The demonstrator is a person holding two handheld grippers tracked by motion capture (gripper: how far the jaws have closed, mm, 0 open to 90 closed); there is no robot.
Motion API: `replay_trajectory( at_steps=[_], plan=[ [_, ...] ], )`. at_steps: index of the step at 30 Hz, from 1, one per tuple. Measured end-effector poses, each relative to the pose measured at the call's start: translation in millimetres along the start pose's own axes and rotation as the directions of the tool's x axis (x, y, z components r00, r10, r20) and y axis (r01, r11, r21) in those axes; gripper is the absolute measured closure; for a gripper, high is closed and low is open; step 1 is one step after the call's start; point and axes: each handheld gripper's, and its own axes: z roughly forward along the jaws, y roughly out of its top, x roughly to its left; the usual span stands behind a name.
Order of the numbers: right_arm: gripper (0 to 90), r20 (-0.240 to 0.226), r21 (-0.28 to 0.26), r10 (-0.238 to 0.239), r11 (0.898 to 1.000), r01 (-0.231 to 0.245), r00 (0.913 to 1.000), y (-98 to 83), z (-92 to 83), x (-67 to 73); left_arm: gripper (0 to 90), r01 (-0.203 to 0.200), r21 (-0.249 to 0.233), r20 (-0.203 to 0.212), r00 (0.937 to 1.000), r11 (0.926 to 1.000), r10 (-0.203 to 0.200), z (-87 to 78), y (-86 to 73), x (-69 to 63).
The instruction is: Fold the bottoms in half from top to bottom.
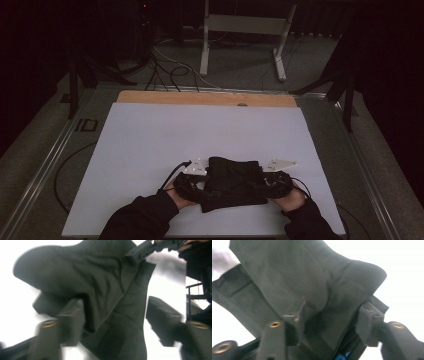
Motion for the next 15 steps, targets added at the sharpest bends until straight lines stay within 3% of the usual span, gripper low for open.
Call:
replay_trajectory(
  at_steps=[3,5,10,15],
  plan=[
    [35.3,0.002,-0.033,0.005,0.999,-0.004,1.0000,3.4,-7.2,0.2,19.3,-0.005,-0.056,0.014,0.9999,0.9984,0.005,-14.6,4.3,3.9],
    [34.9,0.019,-0.063,0.001,0.998,0.000,0.9998,6.5,-12.6,0.0,19.6,0.001,-0.089,-0.007,1.0000,0.9960,-0.001,-22.5,7.0,6.9],
    [45.8,0.093,-0.148,0.029,0.989,-0.015,0.9952,14.5,-25.1,-3.6,33.7,0.050,-0.145,-0.063,0.9962,0.9881,-0.060,-34.2,8.7,20.1],
    [61.8,0.138,-0.173,0.056,0.984,-0.031,0.9889,18.9,-23.0,-15.8,48.7,0.105,-0.142,-0.112,0.9863,0.9843,-0.121,-32.1,8.5,34.3]
  ],
)
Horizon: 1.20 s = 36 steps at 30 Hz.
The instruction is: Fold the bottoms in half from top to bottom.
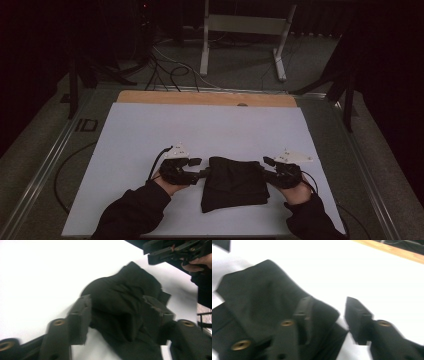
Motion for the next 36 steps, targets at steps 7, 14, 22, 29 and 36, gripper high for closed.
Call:
replay_trajectory(
  at_steps=[7,14,22,29,36],
  plan=[
    [80.0,0.028,0.030,0.015,0.999,-0.016,0.9995,-4.3,12.9,-11.8,67.1,0.045,0.058,-0.070,0.9967,0.9973,-0.040,14.6,-4.0,16.5],
    [89.9,0.065,0.076,0.011,0.997,-0.015,0.9978,-7.2,29.3,-22.9,88.0,0.044,0.112,-0.089,0.9954,0.9927,-0.034,29.9,-7.4,25.7],
    [90.0,0.065,0.159,0.009,0.987,-0.020,0.9978,-16.2,55.8,-30.9,89.5,0.034,0.159,-0.082,0.9964,0.9868,-0.021,49.6,-11.2,27.7],
    [90.0,0.014,0.173,0.024,0.985,-0.027,0.9996,-18.1,66.7,-32.6,89.6,0.031,0.150,-0.052,0.9984,0.9882,-0.023,57.7,-9.7,25.2],
    [90.0,-0.014,0.139,0.059,0.989,-0.057,0.9981,-12.7,60.8,-25.3,89.6,0.027,0.110,-0.021,0.9995,0.9936,-0.025,54.3,-7.6,19.5]
  ],
)
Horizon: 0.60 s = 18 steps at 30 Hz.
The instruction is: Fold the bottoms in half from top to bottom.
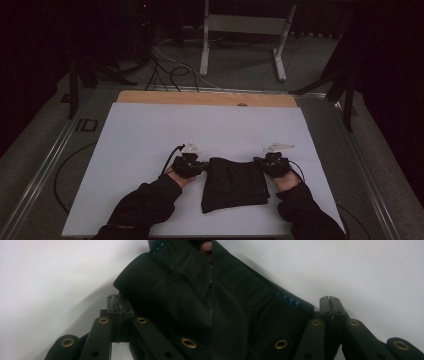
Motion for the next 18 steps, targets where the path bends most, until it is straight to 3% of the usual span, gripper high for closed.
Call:
replay_trajectory(
  at_steps=[9,18],
  plan=[
    [90.0,-0.063,-0.037,0.019,0.999,-0.021,0.9979,2.9,-12.2,9.7,89.7,-0.029,-0.019,0.058,0.9979,0.9994,0.030,-5.3,3.9,-11.2],
    [90.0,-0.123,-0.051,-0.001,0.999,-0.005,0.9925,-1.6,-30.4,21.5,89.6,-0.086,-0.004,0.130,0.9878,0.9963,0.086,-7.6,3.0,-30.0]
  ],
)
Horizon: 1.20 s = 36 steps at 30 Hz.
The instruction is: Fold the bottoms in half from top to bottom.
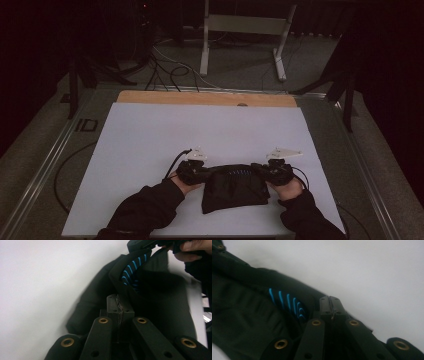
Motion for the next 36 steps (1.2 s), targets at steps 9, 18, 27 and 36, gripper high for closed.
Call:
replay_trajectory(
  at_steps=[9,18,27,36],
  plan=[
    [90.0,-0.076,0.011,-0.027,1.000,0.028,0.9967,-3.6,-18.3,28.5,89.6,-0.086,0.031,0.095,0.9920,0.9958,0.083,-8.7,-5.7,-26.6],
    [90.0,-0.156,0.027,-0.058,0.998,0.063,0.9861,-28.2,-43.0,60.8,89.0,-0.193,0.092,0.186,0.9671,0.9769,0.173,-12.4,-22.5,-55.9],
    [72.7,-0.093,0.007,-0.037,0.999,0.038,0.9950,-40.6,-62.4,49.3,47.1,-0.178,-0.031,0.117,0.9767,0.9835,0.180,-34.4,-26.8,-53.5],
    [51.8,-0.089,0.108,-0.007,0.994,0.016,0.9960,-67.1,-82.2,42.3,6.1,-0.125,-0.110,0.041,0.9906,0.9860,0.131,-54.8,-29.1,-31.7]
  ],
)
